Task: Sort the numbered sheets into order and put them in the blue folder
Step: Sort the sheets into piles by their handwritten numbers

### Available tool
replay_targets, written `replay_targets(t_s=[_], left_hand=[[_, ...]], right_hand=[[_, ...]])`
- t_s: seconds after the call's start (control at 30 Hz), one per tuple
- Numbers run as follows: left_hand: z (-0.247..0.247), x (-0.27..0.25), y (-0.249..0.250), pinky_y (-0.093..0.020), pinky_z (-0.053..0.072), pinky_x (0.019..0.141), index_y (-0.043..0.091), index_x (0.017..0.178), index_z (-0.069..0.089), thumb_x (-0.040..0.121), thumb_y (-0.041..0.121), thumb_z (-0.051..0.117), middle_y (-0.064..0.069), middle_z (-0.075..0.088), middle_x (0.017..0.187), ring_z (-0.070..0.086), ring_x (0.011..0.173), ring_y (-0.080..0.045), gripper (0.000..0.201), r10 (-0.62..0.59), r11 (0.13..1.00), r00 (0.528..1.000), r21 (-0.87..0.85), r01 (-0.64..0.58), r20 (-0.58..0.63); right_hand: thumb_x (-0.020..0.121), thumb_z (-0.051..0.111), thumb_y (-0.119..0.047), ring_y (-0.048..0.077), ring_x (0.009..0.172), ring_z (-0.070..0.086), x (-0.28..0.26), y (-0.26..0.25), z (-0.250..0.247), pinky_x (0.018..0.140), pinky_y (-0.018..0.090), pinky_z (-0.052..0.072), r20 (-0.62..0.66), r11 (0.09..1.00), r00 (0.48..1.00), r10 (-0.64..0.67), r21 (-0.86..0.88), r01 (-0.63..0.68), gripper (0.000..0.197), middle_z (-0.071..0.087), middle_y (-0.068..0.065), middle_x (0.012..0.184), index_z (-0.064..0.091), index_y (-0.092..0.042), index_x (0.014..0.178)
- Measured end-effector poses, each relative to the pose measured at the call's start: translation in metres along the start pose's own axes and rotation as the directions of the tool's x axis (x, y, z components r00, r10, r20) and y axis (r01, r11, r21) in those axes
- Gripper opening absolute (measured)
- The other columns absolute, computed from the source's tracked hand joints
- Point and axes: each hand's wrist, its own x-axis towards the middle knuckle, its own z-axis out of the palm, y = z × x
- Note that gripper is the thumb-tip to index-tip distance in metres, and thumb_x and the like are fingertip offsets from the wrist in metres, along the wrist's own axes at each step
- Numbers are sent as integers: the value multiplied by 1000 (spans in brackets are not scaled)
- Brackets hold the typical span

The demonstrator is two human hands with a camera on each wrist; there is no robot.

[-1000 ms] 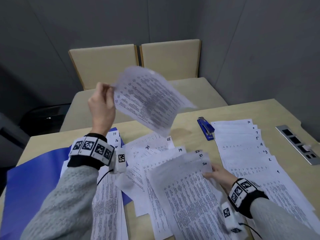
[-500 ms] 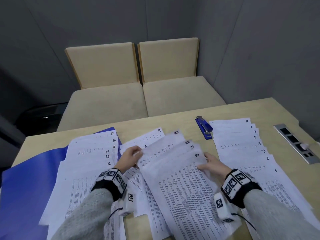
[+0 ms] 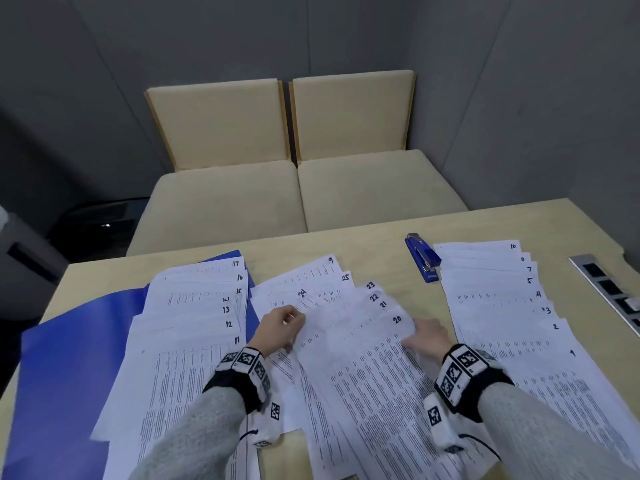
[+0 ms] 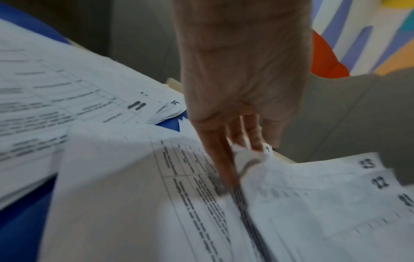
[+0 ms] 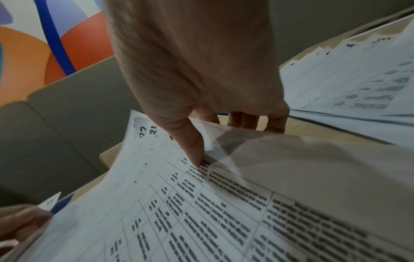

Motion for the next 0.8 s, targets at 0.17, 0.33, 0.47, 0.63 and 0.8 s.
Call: replay_targets(t_s=[0.17,0.33,0.47,0.63,0.8], left_hand=[[3,9,0,-43,45,92,14,126,43,88,29,56,-11,44,124,46,116,-31,43,-116,841,968,497,216,-224],[-2,21,-3,-35,47,83,16,106,47,78,24,65,-7,55,109,57,98,-27,34,-220,904,962,337,264,-164],[-9,20,0,-28,41,64,15,78,54,83,16,59,-4,61,81,57,78,-24,8,-43,956,977,274,100,-207],[-12,23,14,-39,44,67,10,88,56,95,14,46,-6,62,86,47,80,-24,13,401,789,912,540,-294,-88],[-21,29,55,-38,48,71,10,89,64,90,13,52,-3,69,83,57,79,-24,12,505,808,843,444,-387,-185]], right_hand=[[88,56,-21,28,117,52,-17,1,1,96,34,42,24,986,995,-95,143,91,42,56,10,128,46,-10,127],[91,54,-15,27,119,52,-30,3,1,98,32,41,-16,968,991,-130,214,130,40,55,9,129,44,-6,129],[91,55,-11,26,118,53,-30,8,-1,99,31,42,-7,949,988,-151,280,147,37,56,4,125,46,-6,127],[91,56,-11,22,115,56,-34,8,-2,101,37,44,29,915,976,-217,354,193,39,59,7,128,47,-11,129],[94,53,-13,17,126,46,-41,10,-2,111,35,35,34,908,971,-235,364,207,45,45,-5,135,38,-12,137]])
